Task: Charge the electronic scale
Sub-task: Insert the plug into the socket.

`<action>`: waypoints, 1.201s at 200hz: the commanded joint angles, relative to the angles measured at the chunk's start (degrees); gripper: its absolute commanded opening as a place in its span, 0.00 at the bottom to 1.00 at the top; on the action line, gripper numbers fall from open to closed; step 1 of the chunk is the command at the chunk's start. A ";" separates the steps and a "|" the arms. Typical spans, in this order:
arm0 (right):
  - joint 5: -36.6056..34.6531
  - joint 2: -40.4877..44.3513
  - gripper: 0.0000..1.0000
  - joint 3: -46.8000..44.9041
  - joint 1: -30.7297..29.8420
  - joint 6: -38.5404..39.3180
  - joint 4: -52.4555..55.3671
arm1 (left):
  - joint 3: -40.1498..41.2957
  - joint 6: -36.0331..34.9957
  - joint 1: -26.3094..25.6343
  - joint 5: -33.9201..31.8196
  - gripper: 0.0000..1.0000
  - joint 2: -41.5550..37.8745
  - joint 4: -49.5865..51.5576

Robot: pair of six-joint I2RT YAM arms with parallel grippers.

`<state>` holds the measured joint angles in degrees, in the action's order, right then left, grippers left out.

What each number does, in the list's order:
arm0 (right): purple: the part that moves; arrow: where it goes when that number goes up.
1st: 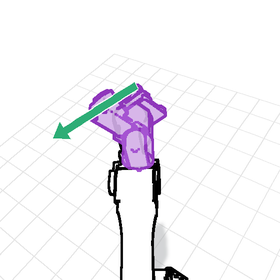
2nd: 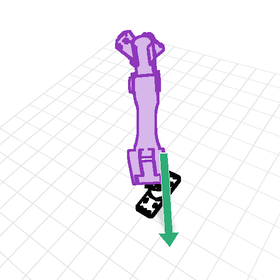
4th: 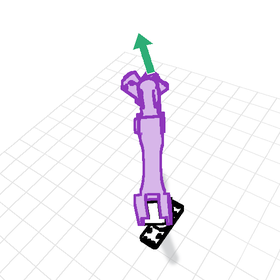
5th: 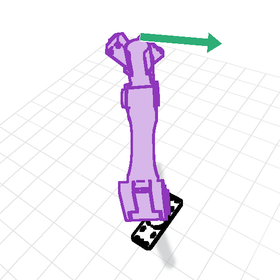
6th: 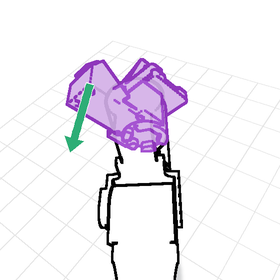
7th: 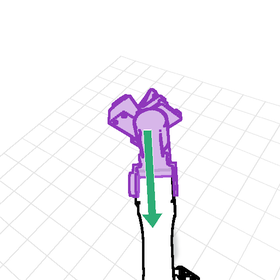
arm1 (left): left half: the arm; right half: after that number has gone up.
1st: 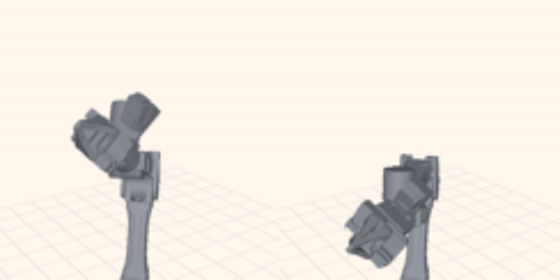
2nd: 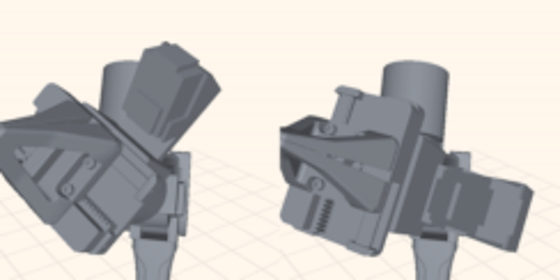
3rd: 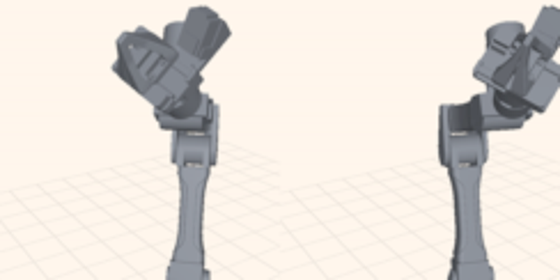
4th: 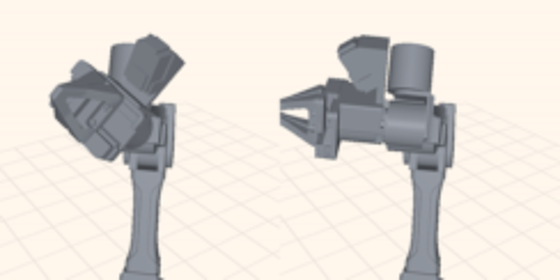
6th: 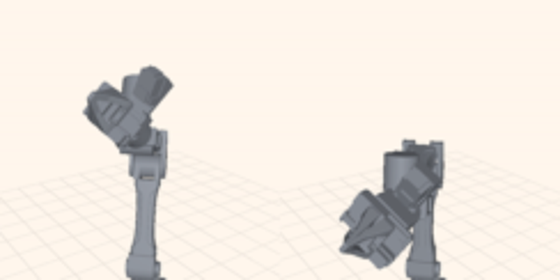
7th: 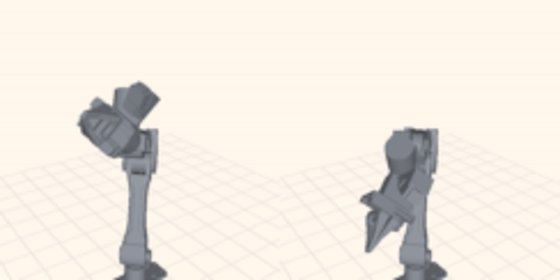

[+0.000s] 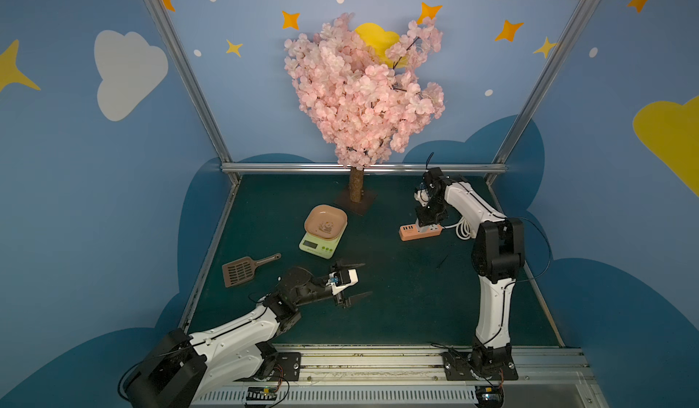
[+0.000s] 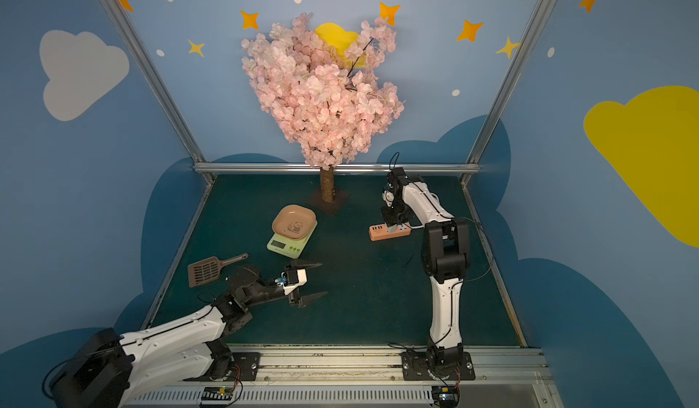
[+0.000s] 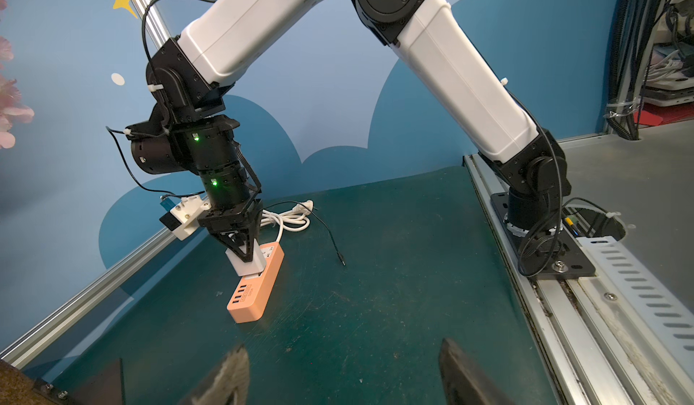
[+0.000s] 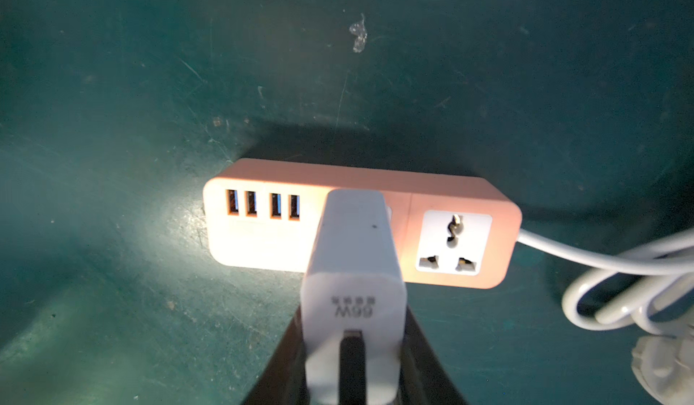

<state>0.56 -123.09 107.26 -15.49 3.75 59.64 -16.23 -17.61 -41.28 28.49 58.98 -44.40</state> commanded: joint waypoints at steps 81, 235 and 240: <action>0.86 -2.94 0.02 -5.22 -1.03 -2.65 0.46 | 0.77 0.47 0.06 -0.28 0.79 0.35 -1.36; 2.05 -7.12 0.02 -0.14 -1.40 -1.86 4.54 | 1.11 1.04 0.06 -0.10 0.79 0.13 -1.52; 1.98 -6.95 0.02 -0.26 -1.34 -2.07 4.18 | 1.11 1.08 0.06 -0.08 0.79 0.00 -1.56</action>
<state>-0.47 -124.62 108.97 -16.23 1.74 60.62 -15.51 -17.30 -41.28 28.47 59.22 -44.71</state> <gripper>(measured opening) 0.305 0.791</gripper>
